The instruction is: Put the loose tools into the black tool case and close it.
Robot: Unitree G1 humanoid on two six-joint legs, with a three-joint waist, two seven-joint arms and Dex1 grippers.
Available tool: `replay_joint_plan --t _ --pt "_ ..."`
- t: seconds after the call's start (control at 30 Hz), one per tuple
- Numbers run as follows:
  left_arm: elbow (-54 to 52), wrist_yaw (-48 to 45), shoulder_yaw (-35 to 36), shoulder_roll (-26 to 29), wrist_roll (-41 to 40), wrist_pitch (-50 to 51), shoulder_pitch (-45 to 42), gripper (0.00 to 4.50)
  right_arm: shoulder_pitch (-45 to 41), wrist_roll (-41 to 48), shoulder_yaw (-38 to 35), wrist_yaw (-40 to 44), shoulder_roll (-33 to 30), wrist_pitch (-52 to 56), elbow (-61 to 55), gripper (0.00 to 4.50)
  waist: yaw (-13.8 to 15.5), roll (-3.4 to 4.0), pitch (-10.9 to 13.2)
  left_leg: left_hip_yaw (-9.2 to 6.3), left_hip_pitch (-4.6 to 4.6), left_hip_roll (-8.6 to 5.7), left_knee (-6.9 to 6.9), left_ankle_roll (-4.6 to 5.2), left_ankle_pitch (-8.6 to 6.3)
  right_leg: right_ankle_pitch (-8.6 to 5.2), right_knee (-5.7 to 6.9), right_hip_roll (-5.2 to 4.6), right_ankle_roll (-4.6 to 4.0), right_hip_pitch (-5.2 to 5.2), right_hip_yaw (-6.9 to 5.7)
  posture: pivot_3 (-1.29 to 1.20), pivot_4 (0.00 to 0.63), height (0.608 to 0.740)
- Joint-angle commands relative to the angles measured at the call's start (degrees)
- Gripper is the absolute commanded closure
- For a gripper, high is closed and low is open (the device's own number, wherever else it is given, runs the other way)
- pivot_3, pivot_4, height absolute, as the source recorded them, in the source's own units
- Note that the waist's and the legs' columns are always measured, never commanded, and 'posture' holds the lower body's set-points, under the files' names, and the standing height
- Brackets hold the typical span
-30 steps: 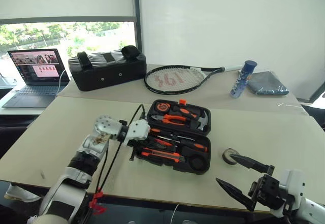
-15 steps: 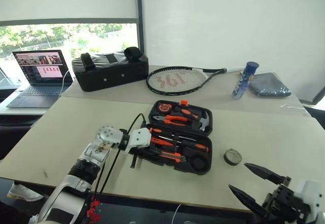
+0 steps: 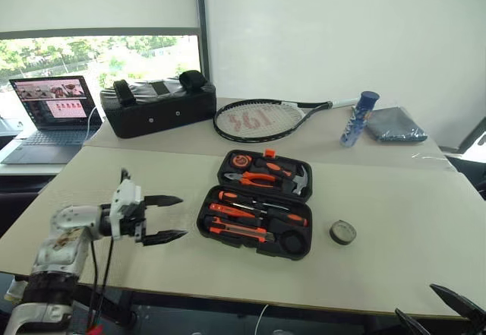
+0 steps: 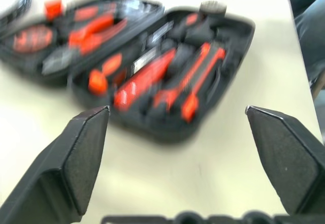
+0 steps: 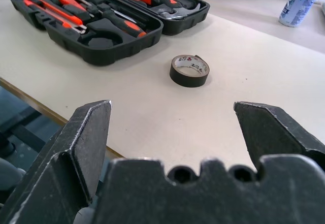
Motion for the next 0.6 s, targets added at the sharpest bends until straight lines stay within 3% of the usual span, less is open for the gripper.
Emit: replay_joint_plan --t 0.03,0.17,0.3,0.47,0.6 --pt "-2.87 -1.1 2.25 0.64 -2.66 -0.93 1.1 0.06 -4.46 1.15 -0.92 -3.04 -9.91 9.86 -7.0 0.0 -0.01 0.02 0.01 0.01 0.02 -0.01 0.0 0.0 0.0 0.0 0.01 -0.01 0.0 0.01 0.01 0.0 0.15 0.74" --pt "-6.16 -1.01 0.77 -0.82 -3.65 0.43 2.29 0.06 -16.69 3.7 3.92 -5.41 -27.89 28.47 -8.05 0.0 0.13 -0.04 0.03 0.07 0.02 -0.03 0.01 0.0 0.01 0.05 -0.01 0.02 0.04 0.01 0.08 0.0 0.15 0.74" --pt "-8.34 0.15 -0.53 -2.46 -3.1 0.53 2.76 0.06 -30.84 1.73 15.8 -4.22 -40.84 40.81 -3.79 0.0 0.57 -0.18 0.12 -0.04 -0.09 -0.08 -0.01 0.01 0.0 0.06 -0.02 0.07 -0.06 -0.04 0.03 0.0 0.15 0.74" --pt "-11.96 1.67 -1.55 -3.54 -3.36 1.58 3.72 0.06 -46.91 -4.69 31.7 -3.06 -45.02 48.24 3.21 0.0 0.85 -0.27 0.18 -0.12 -0.58 -0.15 0.01 0.05 -0.03 0.17 -0.14 -0.03 -0.26 -0.38 -0.1 0.0 0.15 0.74" --pt "-14.76 3.03 -1.3 -3.6 -4.2 3.03 4.82 0.06 -54.78 -8.69 38.73 -2.8 -44.23 52.73 7.33 0.0 0.86 -0.27 0.18 -0.1 -0.94 -0.22 0.06 0.07 -0.05 0.19 -0.07 -0.12 -0.21 -0.78 -0.06 0.0 0.15 0.74"
